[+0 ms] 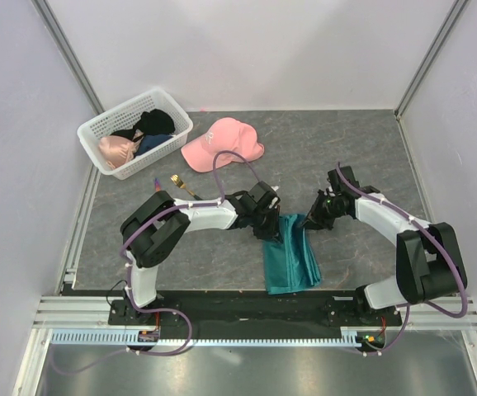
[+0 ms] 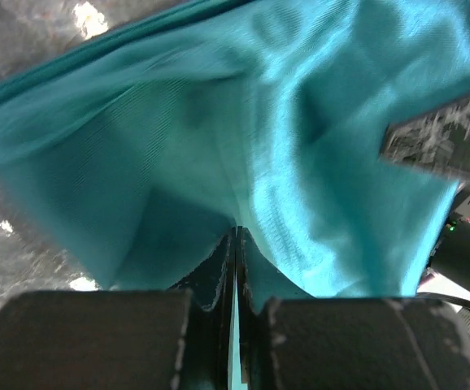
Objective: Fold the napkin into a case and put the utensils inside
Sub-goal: Fold the 2/3-rectangle-folded napkin at the center of the board.
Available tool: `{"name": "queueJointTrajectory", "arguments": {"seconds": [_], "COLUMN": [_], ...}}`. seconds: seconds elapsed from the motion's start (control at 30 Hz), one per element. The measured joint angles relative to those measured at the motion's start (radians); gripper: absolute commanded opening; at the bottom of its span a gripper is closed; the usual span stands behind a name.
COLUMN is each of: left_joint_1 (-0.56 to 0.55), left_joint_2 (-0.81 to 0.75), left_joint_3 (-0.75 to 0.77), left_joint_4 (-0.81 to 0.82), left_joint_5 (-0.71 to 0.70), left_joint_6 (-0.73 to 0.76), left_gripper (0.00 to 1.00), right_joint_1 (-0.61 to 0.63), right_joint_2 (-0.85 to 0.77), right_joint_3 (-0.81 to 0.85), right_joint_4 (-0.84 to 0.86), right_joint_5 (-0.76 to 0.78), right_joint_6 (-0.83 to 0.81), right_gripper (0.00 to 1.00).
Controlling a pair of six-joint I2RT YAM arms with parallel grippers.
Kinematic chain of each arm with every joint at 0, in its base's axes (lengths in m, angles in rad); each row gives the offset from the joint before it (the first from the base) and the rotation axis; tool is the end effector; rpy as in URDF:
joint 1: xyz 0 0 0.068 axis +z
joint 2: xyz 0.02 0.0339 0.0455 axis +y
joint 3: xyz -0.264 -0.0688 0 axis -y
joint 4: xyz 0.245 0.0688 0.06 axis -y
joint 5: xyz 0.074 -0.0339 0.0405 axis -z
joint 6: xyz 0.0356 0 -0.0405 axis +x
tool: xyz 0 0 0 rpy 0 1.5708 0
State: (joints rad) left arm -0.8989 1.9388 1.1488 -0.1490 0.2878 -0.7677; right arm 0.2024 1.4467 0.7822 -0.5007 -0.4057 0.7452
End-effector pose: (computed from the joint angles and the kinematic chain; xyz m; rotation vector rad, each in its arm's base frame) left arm 0.2373 -0.3146 0.1408 0.3126 2.7568 -0.9404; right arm 0.2512 0.0659 0.1736 0.6503 2.7880 0.7919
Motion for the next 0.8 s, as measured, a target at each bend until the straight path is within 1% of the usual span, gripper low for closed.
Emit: {"name": "queueJointTrajectory", "arguments": {"seconds": [0.2, 0.37, 0.5, 0.6, 0.63, 0.67, 0.73, 0.8], "left_joint_1": [0.0, 0.0, 0.002, 0.013, 0.018, 0.024, 0.036, 0.048], "left_joint_2": [0.001, 0.002, 0.005, 0.003, -0.003, -0.015, -0.047, -0.084], "left_joint_3": [-0.001, -0.01, -0.011, -0.022, -0.029, -0.039, -0.043, -0.043], "left_joint_4": [0.023, 0.047, 0.054, 0.064, 0.066, 0.058, 0.017, -0.02], "left_joint_5": [0.002, 0.004, 0.006, 0.018, 0.023, 0.026, 0.03, 0.031], "left_joint_6": [0.008, 0.008, 0.009, 0.008, 0.008, 0.008, 0.008, 0.008], "left_gripper": [0.04, 0.04, 0.03, 0.05, 0.09, 0.11, 0.11, 0.08], "right_joint_1": [0.146, 0.248, 0.327, 0.358, 0.363, 0.367, 0.368, 0.368], "right_joint_2": [-0.006, 0.005, 0.008, 0.006, 0.005, 0.002, -0.002, -0.005], "right_joint_3": [0.052, 0.071, 0.072, 0.072, 0.072, 0.072, 0.072, 0.072], "right_joint_4": [-0.001, 0.0, -0.009, -0.013, -0.015, -0.017, -0.021, -0.027], "right_joint_5": [0.092, 0.173, 0.266, 0.316, 0.328, 0.339, 0.355, 0.363], "right_joint_6": [0.156, 0.28, 0.386, 0.437, 0.451, 0.463, 0.474, 0.479], "right_gripper": [0.0, 0.0, 0.0, 0.0, 0.0, 0.0, 0.0, 0.0]}}
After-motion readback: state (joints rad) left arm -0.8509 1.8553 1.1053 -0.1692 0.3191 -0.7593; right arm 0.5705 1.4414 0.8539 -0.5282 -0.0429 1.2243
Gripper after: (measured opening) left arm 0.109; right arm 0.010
